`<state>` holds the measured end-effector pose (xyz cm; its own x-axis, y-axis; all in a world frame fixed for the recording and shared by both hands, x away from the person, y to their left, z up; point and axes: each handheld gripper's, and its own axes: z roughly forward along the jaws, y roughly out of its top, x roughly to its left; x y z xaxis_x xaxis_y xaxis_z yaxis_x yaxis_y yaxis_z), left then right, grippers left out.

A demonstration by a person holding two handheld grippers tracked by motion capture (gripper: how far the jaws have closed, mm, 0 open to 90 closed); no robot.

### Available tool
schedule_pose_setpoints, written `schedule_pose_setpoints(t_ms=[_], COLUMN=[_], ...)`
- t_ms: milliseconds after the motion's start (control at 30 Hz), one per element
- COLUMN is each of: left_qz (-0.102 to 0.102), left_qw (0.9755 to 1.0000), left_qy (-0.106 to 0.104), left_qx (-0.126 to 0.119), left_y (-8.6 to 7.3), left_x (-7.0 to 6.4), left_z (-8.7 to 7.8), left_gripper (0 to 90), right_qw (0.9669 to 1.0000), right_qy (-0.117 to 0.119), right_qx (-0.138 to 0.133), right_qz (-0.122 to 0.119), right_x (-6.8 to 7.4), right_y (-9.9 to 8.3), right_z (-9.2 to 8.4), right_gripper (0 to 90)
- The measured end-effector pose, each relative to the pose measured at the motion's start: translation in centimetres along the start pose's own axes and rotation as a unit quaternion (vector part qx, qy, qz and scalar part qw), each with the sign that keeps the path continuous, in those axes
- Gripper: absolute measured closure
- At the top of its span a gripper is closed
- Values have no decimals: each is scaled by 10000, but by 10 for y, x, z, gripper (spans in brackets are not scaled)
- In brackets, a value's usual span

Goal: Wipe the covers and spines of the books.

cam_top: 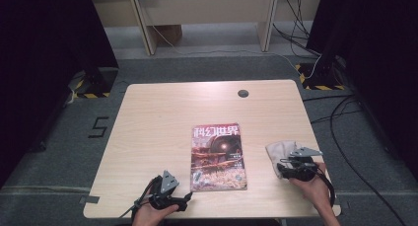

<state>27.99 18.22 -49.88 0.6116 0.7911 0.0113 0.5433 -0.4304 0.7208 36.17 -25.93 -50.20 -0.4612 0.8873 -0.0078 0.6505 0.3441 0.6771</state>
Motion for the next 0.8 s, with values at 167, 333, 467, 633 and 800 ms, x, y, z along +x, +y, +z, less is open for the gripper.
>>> schedule_pose_setpoints(t_ms=[167,333,467,633,800], left_qz=[14,29,50,51,74], left_qw=[10000,10000,10000,10000,10000], left_qy=[12,25,28,39,52], left_qx=[15,39,43,20,42], left_y=[0,0,0,0,0], left_x=[1,1,0,1,0], left_z=[1,3,3,4,4], left_gripper=[155,155,155,155,155], right_qw=[9999,9998,9997,9997,9995], right_qy=[112,168,199,201,222], right_qx=[-45,-77,-121,-128,-155], right_qz=[-62,-119,-107,-114,-144], right_x=[6,14,18,20,24], right_y=[8,17,23,30,39], right_z=[9,18,26,32,41], right_gripper=[453,452,452,451,448])
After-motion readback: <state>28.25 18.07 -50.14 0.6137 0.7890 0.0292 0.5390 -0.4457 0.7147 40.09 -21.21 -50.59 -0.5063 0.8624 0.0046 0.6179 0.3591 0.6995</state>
